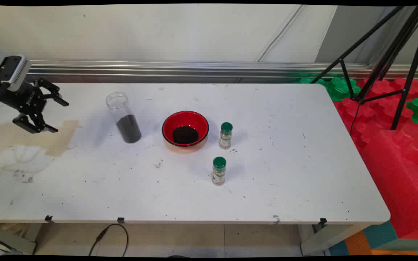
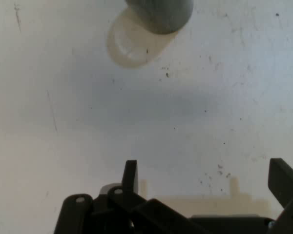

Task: Pick up the black seasoning powder from the table

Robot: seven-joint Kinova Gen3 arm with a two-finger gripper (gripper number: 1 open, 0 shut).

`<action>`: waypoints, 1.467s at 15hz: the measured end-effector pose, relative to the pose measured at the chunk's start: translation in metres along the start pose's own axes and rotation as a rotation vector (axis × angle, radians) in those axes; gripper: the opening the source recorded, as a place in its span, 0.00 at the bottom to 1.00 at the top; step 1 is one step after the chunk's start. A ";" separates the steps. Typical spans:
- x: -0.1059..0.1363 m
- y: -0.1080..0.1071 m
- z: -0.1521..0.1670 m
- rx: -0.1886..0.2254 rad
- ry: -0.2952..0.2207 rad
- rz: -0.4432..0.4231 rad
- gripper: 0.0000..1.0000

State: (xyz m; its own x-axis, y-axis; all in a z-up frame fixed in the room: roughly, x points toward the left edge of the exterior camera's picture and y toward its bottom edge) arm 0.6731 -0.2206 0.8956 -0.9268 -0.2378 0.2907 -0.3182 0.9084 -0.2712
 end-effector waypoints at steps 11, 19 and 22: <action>-0.006 -0.002 0.038 0.001 0.148 -0.190 1.00; -0.010 -0.001 0.069 -0.002 0.267 -0.250 1.00; -0.013 -0.001 0.079 0.005 0.309 -0.262 1.00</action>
State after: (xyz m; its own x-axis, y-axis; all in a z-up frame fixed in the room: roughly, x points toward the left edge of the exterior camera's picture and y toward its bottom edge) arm 0.6693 -0.2453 0.8191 -0.7105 -0.3460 0.6128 -0.5378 0.8286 -0.1556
